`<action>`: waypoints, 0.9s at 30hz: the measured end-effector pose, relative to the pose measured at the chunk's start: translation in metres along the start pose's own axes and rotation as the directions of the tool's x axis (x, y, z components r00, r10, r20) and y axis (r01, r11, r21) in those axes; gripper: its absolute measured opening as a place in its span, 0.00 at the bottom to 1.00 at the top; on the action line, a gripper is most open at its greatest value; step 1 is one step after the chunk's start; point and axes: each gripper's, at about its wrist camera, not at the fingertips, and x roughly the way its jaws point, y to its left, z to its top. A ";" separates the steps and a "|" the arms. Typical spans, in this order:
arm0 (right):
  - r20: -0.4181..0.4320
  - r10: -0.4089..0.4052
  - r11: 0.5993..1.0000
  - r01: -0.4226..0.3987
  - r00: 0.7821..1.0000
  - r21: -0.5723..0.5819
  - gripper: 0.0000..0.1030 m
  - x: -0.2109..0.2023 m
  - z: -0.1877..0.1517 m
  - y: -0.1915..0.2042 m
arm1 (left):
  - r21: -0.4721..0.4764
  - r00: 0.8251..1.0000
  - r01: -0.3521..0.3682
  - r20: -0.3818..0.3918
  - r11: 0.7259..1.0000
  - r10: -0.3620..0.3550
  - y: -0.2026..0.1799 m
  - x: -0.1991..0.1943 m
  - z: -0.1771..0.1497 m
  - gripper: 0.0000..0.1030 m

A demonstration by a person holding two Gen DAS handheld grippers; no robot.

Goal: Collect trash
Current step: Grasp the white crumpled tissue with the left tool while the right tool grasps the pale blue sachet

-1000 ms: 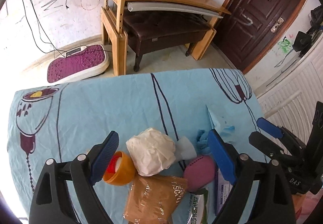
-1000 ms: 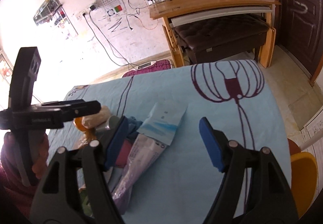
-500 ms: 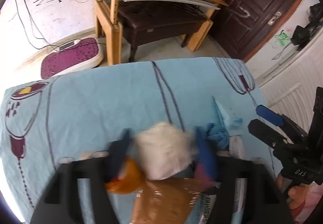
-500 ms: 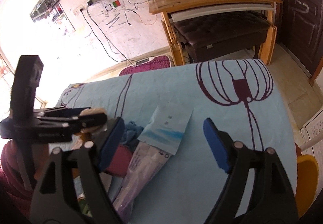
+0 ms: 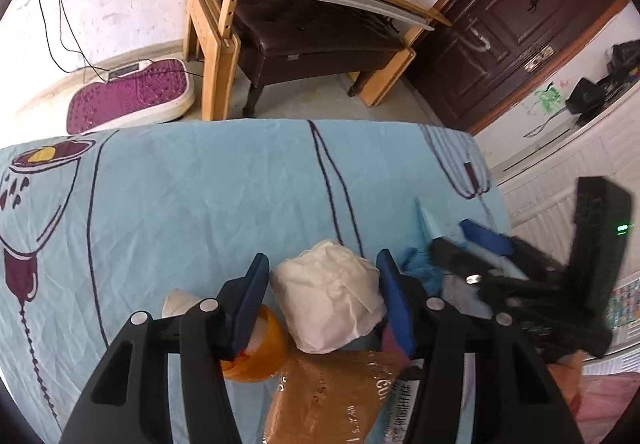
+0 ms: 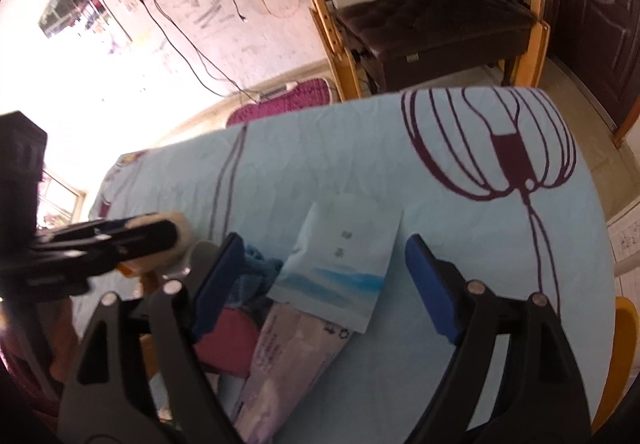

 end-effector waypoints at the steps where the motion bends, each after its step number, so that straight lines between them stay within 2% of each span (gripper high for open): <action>1: 0.004 0.001 1.000 -0.001 1.000 -0.001 0.83 0.001 0.000 0.000 | -0.002 1.000 0.007 0.006 1.000 -0.007 -0.001 -0.002 0.000 0.49; 4: 0.013 -0.004 1.000 0.004 1.000 -0.009 0.83 0.003 -0.001 0.001 | -0.001 0.999 0.026 0.025 1.000 -0.026 -0.004 -0.009 0.000 0.49; 6: 0.020 0.008 1.000 -0.008 1.000 0.003 0.75 0.001 -0.001 -0.002 | 0.001 0.999 0.033 0.029 0.999 -0.033 -0.005 -0.011 -0.001 0.49; 9: 0.026 0.086 0.991 -0.088 0.996 0.097 0.65 -0.003 0.002 -0.020 | -0.002 0.999 0.043 0.024 0.999 -0.043 -0.006 -0.011 -0.002 0.49; 11: 0.026 0.140 0.978 -0.142 0.990 0.155 0.64 -0.003 0.004 -0.032 | -0.005 0.999 0.046 0.018 0.999 -0.046 -0.005 -0.010 -0.002 0.49; 13: 0.012 0.146 0.975 -0.146 0.989 0.169 0.64 -0.002 0.008 -0.032 | -0.004 0.999 0.047 0.016 0.999 -0.047 -0.004 -0.010 -0.002 0.49; 17: -0.028 -0.005 0.999 0.006 1.000 0.045 0.64 0.004 0.014 -0.002 | 0.002 0.999 0.042 0.022 0.999 -0.042 -0.007 -0.011 -0.002 0.49; 19: -0.024 -0.109 0.993 0.107 0.994 -0.050 0.64 0.009 0.010 0.016 | 0.005 0.999 0.041 0.028 0.999 -0.041 -0.008 -0.013 -0.003 0.49; 21: -0.009 -0.172 0.979 0.170 0.985 -0.111 0.62 0.012 0.007 0.025 | 0.006 0.999 0.039 0.033 0.999 -0.040 -0.008 -0.015 -0.004 0.49; 22: -0.003 -0.188 0.975 0.186 0.982 -0.120 0.59 0.013 0.007 0.025 | 0.007 0.999 0.035 0.036 0.999 -0.035 -0.009 -0.015 -0.004 0.49; 23: 0.006 -0.214 0.969 0.213 0.977 -0.128 0.51 0.013 0.007 0.025 | 0.010 0.999 0.030 0.040 1.000 -0.030 -0.009 -0.016 -0.005 0.49; 24: 0.009 -0.211 0.970 0.211 0.977 -0.122 0.49 0.012 0.006 0.022 | 0.014 0.999 0.027 0.043 1.000 -0.027 -0.010 -0.017 -0.006 0.49; 27: 0.025 -0.182 0.979 0.184 0.983 -0.085 0.48 0.006 0.002 0.013 | 0.028 0.998 0.017 0.057 0.999 -0.019 -0.011 -0.022 -0.006 0.49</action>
